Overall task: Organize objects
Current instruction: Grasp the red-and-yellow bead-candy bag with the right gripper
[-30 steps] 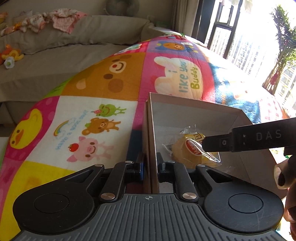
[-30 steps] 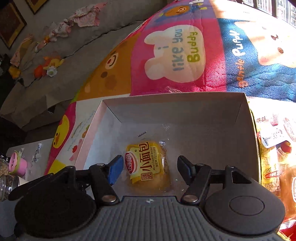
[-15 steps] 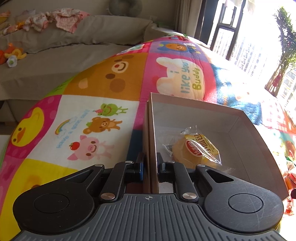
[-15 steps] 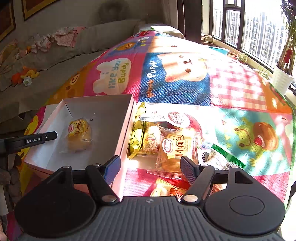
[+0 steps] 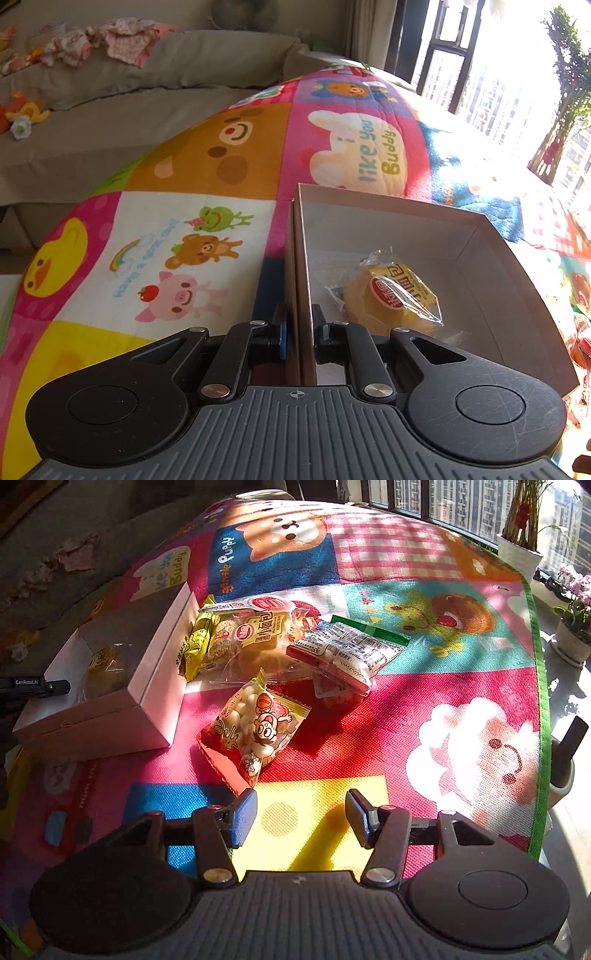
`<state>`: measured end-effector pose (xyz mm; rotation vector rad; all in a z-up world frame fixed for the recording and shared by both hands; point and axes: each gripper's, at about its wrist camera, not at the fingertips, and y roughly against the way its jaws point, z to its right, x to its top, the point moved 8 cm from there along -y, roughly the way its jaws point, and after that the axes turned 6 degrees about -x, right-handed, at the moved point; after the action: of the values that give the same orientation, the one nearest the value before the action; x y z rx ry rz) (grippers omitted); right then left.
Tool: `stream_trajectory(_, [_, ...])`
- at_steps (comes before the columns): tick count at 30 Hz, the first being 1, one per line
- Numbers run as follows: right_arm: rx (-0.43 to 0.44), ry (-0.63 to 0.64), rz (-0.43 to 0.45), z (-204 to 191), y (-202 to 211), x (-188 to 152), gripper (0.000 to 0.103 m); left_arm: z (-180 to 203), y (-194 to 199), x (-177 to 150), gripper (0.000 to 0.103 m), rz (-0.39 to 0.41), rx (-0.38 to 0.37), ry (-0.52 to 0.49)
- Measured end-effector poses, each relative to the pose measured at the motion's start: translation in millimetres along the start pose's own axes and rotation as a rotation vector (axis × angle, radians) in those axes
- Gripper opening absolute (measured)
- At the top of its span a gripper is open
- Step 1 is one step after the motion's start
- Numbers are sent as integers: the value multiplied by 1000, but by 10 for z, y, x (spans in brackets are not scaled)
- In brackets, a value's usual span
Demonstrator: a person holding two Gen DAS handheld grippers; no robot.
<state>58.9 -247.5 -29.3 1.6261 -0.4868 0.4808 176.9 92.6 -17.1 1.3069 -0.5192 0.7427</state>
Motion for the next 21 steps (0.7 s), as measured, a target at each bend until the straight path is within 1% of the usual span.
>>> stream_trajectory(1, [24,9,1,-62,40,-14,54,2,2,-1,14,-1,1,-4])
stream_trajectory(3, [20,24,27,-133,102,15,55,5,4,-4,14,-1,3,-7])
stream_trajectory(4, [22,13,44,-149,131,63,58,5,5,-5,14,-1,2,-8])
stream_trajectory(5, [31,-11,58,-144,138,129,63,5,6,-6,14,-1,2,-8])
stream_trajectory(6, [32,-42,68,-131,128,189,73,5,6,-7,14,-2,1,-9])
stream_trajectory(7, [22,-80,74,-105,99,251,81,5,6,-7,14,-2,0,-9])
stream_trajectory(9, [5,-153,59,-55,-31,352,85,3,7,-7,14,-1,2,-10])
stream_trajectory(12, [-3,-245,13,-30,-308,444,85,1,10,-12,14,-2,3,-16])
stream_trajectory(13, [0,-265,5,-47,-393,462,87,0,12,-13,14,-3,4,-18])
stream_trajectory(15, [-1,-246,38,-138,-452,528,93,8,15,-15,14,-4,5,-25])
stream_trajectory(18, [-31,-196,49,-244,-539,575,92,11,16,-19,14,-3,4,-31])
stream_trajectory(19, [-47,-158,55,-284,-552,581,87,9,17,-19,14,-3,2,-30])
stream_trajectory(20, [-64,-132,60,-302,-548,578,85,9,16,-17,14,-3,2,-30])
stream_trajectory(21, [-73,-107,63,-313,-533,571,74,8,16,-17,14,-3,2,-32])
